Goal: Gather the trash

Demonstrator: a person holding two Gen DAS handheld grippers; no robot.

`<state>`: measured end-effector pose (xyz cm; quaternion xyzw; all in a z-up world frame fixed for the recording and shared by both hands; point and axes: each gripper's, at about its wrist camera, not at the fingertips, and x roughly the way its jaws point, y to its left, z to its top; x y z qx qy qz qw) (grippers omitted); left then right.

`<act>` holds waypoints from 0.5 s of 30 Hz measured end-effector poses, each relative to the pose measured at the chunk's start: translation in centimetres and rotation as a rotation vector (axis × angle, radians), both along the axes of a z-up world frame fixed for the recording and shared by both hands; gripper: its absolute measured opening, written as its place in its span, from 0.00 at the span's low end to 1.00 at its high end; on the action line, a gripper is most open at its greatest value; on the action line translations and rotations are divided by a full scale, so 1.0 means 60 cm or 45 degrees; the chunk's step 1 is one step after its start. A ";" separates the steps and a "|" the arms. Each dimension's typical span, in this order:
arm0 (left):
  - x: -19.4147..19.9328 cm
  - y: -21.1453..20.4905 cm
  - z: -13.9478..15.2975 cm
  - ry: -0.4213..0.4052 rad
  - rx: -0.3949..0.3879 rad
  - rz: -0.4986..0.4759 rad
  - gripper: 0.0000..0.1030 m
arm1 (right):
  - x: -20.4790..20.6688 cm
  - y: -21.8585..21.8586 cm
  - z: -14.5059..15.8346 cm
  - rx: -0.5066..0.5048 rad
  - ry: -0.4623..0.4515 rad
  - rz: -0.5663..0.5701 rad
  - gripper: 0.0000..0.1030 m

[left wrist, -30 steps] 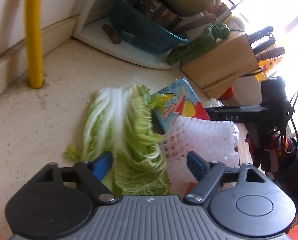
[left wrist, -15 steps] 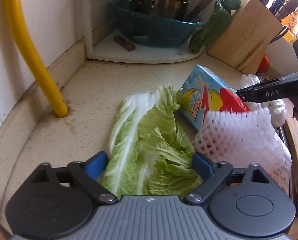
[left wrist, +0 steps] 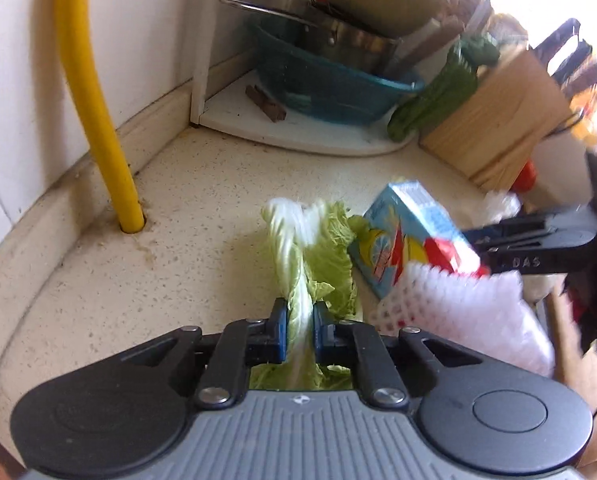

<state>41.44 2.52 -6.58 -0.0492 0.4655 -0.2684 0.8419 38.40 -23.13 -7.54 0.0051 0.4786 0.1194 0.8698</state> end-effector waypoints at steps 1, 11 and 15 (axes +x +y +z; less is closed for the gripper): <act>0.002 0.007 0.000 0.016 -0.028 0.016 0.10 | -0.002 -0.001 0.001 0.021 0.007 -0.009 0.31; -0.006 0.044 0.014 0.074 -0.285 0.050 0.10 | -0.045 -0.097 0.037 0.344 -0.038 -0.265 0.21; -0.017 0.030 0.019 0.045 -0.202 0.006 0.11 | -0.061 -0.116 0.044 0.417 -0.052 -0.317 0.21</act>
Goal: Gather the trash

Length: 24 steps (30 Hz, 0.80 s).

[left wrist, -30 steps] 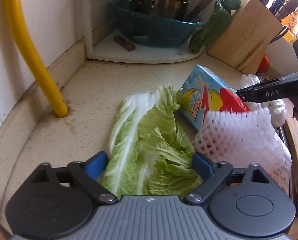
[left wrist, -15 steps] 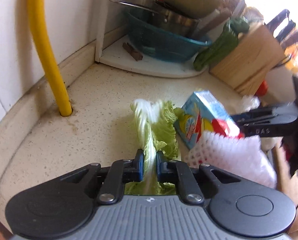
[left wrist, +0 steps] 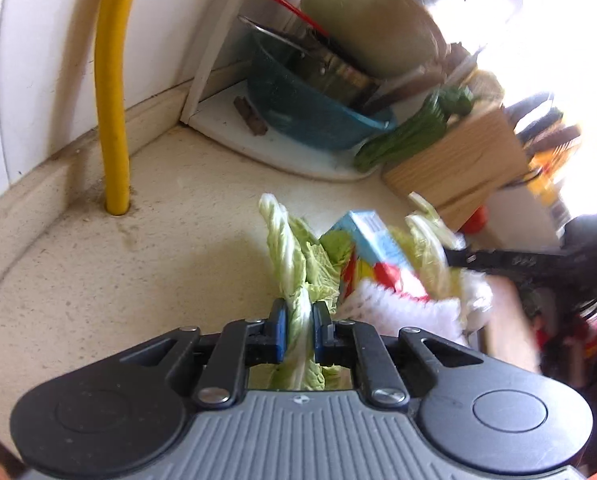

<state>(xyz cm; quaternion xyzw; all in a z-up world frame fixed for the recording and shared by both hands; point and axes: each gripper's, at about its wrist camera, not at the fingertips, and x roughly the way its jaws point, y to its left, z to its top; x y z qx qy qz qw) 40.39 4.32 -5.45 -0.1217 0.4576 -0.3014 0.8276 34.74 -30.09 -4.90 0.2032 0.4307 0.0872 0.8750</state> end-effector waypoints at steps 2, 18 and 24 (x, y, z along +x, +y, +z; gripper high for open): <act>-0.006 -0.019 -0.003 -0.006 0.000 -0.041 0.13 | -0.003 -0.003 -0.003 0.004 0.007 0.001 0.21; -0.007 -0.078 -0.041 -0.058 0.281 -0.079 0.99 | 0.030 0.049 -0.047 -0.065 0.084 0.089 0.29; -0.026 -0.126 -0.047 -0.197 0.422 -0.146 0.87 | 0.027 0.064 -0.044 -0.133 0.072 0.164 0.35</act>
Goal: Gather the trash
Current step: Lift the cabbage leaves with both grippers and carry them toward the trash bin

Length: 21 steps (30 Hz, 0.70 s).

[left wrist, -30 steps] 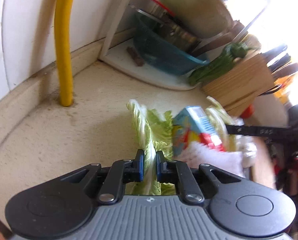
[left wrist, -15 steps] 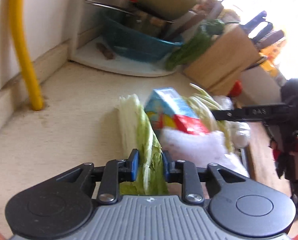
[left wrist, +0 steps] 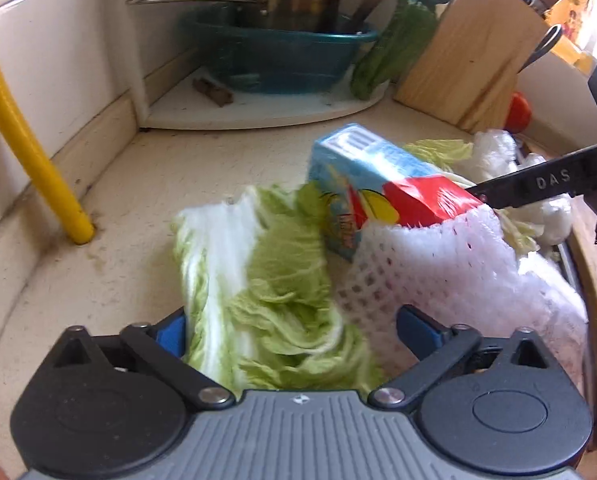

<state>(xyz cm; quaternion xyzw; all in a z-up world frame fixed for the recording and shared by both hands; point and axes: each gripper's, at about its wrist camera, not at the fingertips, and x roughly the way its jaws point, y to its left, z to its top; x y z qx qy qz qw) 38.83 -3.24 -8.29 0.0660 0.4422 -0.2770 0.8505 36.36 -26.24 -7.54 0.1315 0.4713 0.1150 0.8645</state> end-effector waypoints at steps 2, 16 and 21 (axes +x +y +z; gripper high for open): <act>-0.007 0.006 0.006 0.012 -0.045 -0.011 0.64 | -0.005 0.001 0.008 -0.019 0.010 -0.029 0.40; 0.013 0.075 0.000 0.209 -0.436 0.202 0.19 | 0.004 0.054 0.007 -0.208 -0.050 0.113 0.65; 0.010 0.080 -0.011 0.327 -0.589 0.195 0.17 | 0.010 0.033 0.012 -0.113 0.023 0.062 0.38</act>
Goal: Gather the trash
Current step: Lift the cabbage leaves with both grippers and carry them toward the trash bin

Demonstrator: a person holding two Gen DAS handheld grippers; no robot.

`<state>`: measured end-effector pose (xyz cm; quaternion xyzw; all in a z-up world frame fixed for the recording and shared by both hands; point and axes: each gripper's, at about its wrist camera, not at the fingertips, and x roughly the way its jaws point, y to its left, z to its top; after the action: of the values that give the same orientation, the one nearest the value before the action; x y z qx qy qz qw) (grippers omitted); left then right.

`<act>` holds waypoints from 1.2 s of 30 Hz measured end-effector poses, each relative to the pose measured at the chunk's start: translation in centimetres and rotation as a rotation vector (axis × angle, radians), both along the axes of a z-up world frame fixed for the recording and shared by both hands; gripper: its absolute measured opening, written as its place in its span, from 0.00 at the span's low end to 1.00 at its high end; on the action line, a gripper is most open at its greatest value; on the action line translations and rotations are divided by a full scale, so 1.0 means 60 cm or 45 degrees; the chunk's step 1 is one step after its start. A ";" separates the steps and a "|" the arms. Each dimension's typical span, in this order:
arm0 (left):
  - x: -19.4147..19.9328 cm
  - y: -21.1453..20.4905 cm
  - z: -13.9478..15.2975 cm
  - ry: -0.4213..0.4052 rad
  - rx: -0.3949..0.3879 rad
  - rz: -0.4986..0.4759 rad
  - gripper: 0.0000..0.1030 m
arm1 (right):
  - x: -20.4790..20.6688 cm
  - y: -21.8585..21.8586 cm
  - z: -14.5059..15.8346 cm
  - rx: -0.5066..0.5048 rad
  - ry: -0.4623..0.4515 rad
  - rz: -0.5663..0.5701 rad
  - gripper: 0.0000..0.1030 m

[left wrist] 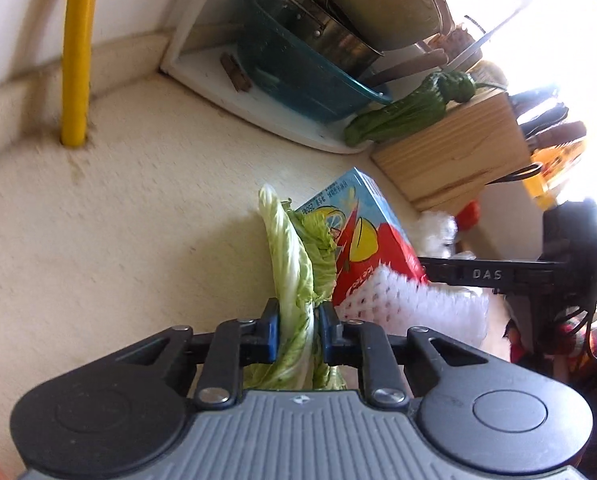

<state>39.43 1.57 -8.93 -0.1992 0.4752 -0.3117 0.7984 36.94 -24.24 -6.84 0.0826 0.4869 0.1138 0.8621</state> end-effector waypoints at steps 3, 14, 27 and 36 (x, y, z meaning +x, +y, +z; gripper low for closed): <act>-0.003 -0.003 -0.004 0.043 -0.072 0.004 0.16 | -0.019 -0.035 0.002 0.180 0.036 -0.107 0.26; -0.004 0.026 0.036 0.026 -0.317 0.038 0.16 | -0.137 -0.135 0.022 0.663 -0.109 -0.422 0.24; -0.032 0.051 0.098 -0.075 -0.470 0.069 0.16 | -0.179 -0.152 0.085 0.798 -0.281 -0.364 0.24; -0.098 0.071 0.146 -0.177 -0.459 0.126 0.16 | -0.180 -0.128 0.125 0.859 -0.355 -0.227 0.24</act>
<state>33.55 5.84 -0.16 -0.3401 0.3451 -0.3653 0.7949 26.12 -31.89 0.66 0.3878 0.2908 0.2026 0.8509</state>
